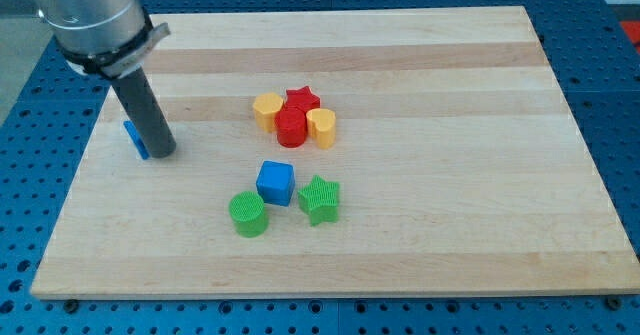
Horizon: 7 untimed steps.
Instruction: Push the green circle slightly left
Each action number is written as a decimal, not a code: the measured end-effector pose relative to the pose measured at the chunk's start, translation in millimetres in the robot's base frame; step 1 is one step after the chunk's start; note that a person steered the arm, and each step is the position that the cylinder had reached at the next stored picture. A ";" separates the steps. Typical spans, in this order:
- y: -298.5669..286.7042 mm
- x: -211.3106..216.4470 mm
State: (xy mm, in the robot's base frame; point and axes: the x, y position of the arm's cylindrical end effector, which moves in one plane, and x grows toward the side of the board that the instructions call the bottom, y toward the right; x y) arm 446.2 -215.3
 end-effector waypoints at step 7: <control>105.9 156.6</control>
State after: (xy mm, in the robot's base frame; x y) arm 602.7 -109.4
